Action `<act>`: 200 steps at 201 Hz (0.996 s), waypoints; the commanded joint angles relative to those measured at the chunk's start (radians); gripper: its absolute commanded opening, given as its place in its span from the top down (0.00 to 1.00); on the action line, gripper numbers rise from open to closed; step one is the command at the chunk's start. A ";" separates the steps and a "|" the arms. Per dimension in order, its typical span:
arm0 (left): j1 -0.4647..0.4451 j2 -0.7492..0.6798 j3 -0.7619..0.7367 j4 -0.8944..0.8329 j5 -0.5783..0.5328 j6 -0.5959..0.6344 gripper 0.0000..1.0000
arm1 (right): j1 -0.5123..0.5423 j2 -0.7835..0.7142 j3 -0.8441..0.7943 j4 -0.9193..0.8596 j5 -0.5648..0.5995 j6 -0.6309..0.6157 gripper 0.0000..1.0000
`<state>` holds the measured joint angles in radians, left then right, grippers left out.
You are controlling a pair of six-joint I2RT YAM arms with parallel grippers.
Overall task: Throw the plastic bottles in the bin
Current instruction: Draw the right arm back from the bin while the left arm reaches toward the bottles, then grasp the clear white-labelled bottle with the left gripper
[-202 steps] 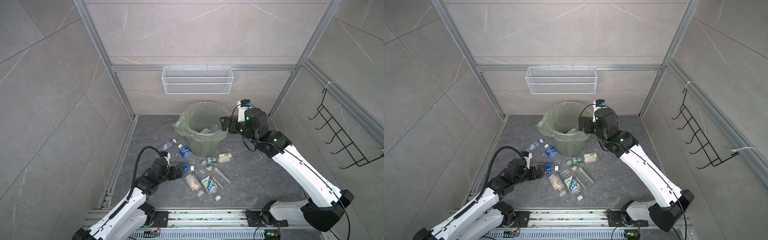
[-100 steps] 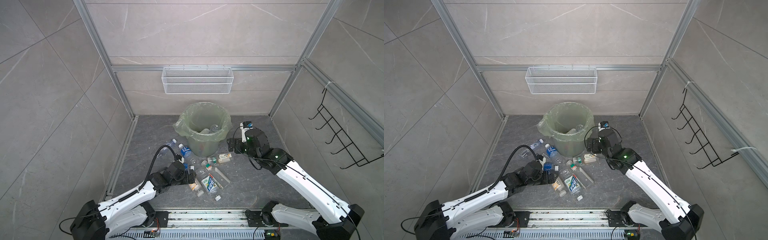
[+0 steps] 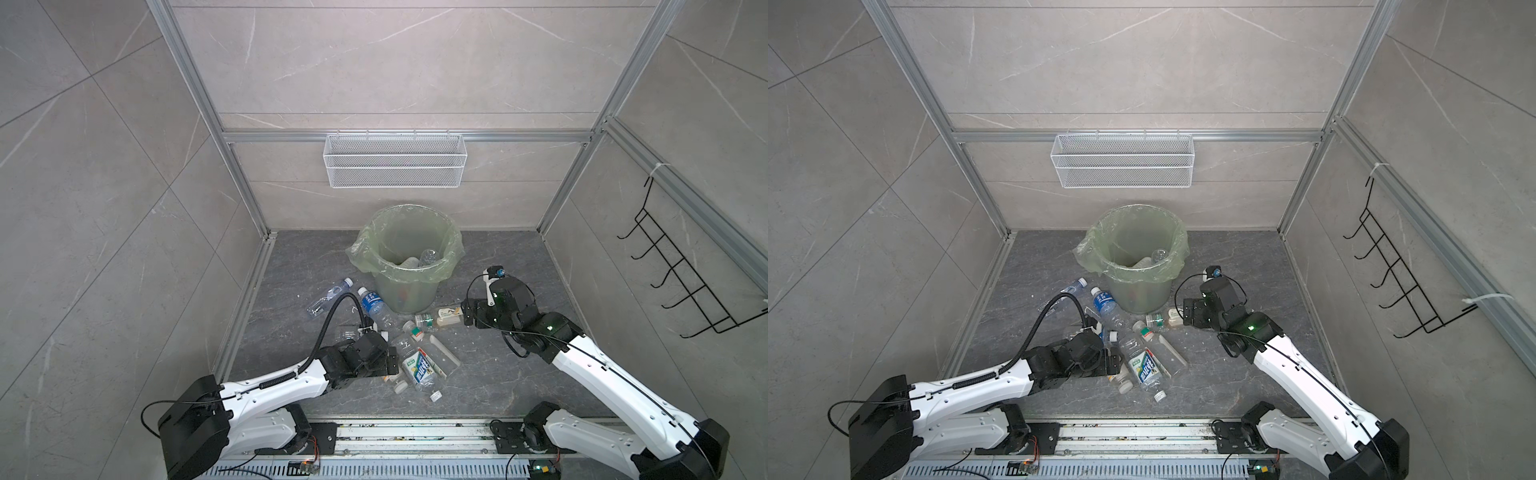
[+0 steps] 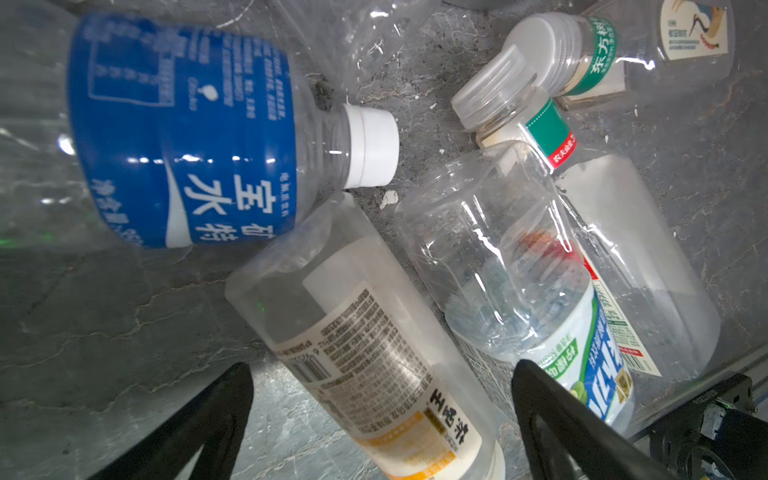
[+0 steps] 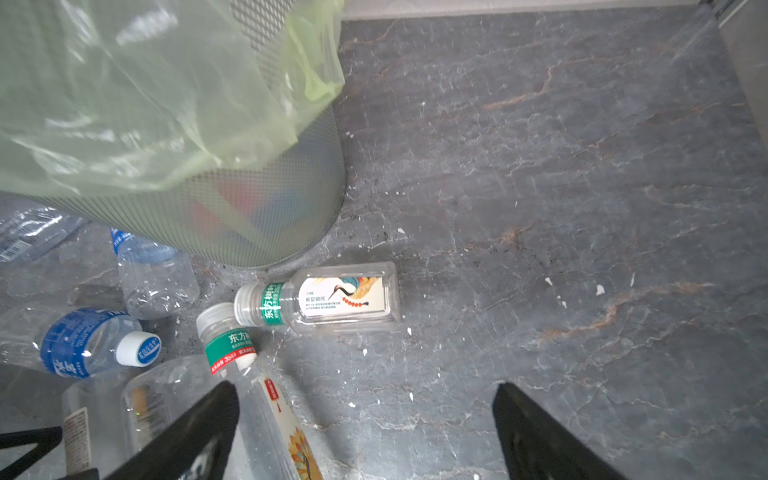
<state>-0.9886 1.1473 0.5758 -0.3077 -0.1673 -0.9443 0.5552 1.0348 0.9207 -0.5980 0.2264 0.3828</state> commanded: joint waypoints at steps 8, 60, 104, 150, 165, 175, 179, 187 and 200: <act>-0.004 0.019 0.043 -0.010 -0.055 -0.031 0.06 | -0.010 -0.024 -0.028 -0.006 -0.034 0.021 0.04; -0.004 0.083 0.061 -0.003 -0.056 -0.037 0.09 | -0.034 -0.012 -0.036 0.003 -0.065 0.019 0.08; -0.004 0.100 0.045 0.010 -0.040 -0.052 0.10 | -0.047 -0.010 -0.038 0.003 -0.082 0.023 0.09; -0.003 0.106 0.025 0.014 -0.016 -0.051 0.22 | -0.053 0.004 -0.042 0.012 -0.103 0.034 0.10; -0.003 0.113 0.022 0.022 -0.006 -0.048 0.24 | -0.054 0.010 -0.042 0.019 -0.111 0.041 0.10; -0.004 0.117 0.022 0.027 0.000 -0.047 0.25 | -0.054 0.013 -0.042 0.022 -0.114 0.045 0.10; -0.003 0.120 0.021 0.028 0.001 -0.047 0.25 | -0.055 0.014 -0.042 0.022 -0.116 0.047 0.10; -0.004 0.122 0.021 0.030 0.005 -0.043 0.25 | -0.054 0.016 -0.040 0.022 -0.119 0.050 0.10; -0.004 0.131 0.022 0.032 0.011 -0.034 0.26 | -0.054 0.018 -0.038 0.023 -0.121 0.052 0.10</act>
<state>-0.9886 1.2575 0.6037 -0.2890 -0.1745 -0.9844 0.5041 1.0454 0.8890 -0.5877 0.1215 0.4145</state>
